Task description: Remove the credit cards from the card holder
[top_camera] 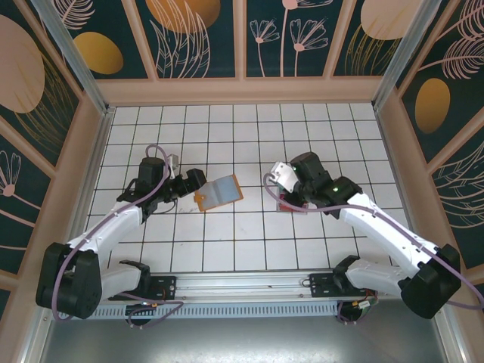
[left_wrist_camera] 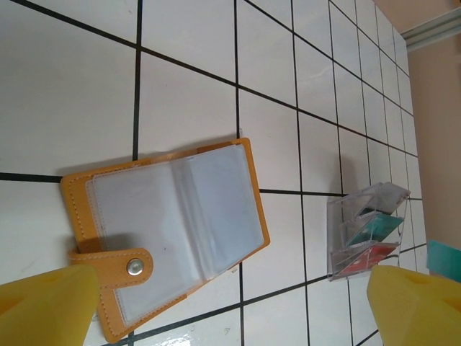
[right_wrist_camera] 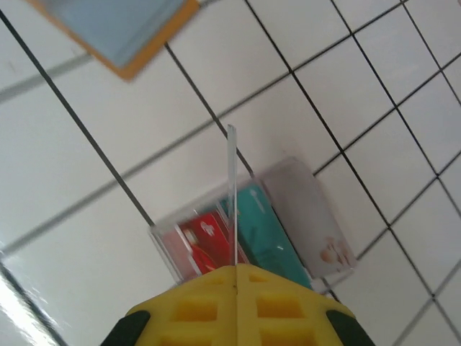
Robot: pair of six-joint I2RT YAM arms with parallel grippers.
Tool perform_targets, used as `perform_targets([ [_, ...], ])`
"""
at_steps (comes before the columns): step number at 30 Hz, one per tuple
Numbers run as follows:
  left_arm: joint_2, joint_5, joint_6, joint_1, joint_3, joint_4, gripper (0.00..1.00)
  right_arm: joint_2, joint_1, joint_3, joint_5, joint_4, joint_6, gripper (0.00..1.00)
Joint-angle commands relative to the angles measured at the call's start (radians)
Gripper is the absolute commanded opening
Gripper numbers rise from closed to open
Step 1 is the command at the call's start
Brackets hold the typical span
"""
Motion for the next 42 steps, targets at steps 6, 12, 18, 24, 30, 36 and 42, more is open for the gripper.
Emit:
perform_targets([
  [6, -0.038, 0.012, 0.012, 0.003, 0.001, 0.031, 0.96, 0.021, -0.017, -0.066, 0.096, 0.095, -0.243, 0.00],
  [12, -0.053, 0.013, 0.010, 0.003, -0.023, 0.036, 0.96, 0.050, -0.018, -0.108, 0.125, 0.141, -0.298, 0.00],
  [18, -0.075, 0.007, 0.007, 0.002, -0.046, 0.038, 0.96, 0.068, -0.020, -0.136, 0.115, 0.147, -0.302, 0.00],
  [24, -0.095, 0.006, 0.005, 0.002, -0.056, 0.035, 0.96, 0.097, -0.019, -0.182, 0.158, 0.211, -0.313, 0.00],
  [30, -0.126, 0.001, -0.011, 0.002, -0.084, 0.047, 0.96, 0.112, -0.027, -0.182, 0.170, 0.241, -0.304, 0.00],
  [36, -0.138, 0.002, -0.013, 0.002, -0.091, 0.044, 0.96, 0.155, -0.031, -0.177, 0.254, 0.338, -0.231, 0.36],
  [42, -0.142, -0.004, -0.012, 0.002, -0.094, 0.042, 0.96, 0.178, -0.061, -0.109, 0.287, 0.345, -0.103, 0.38],
])
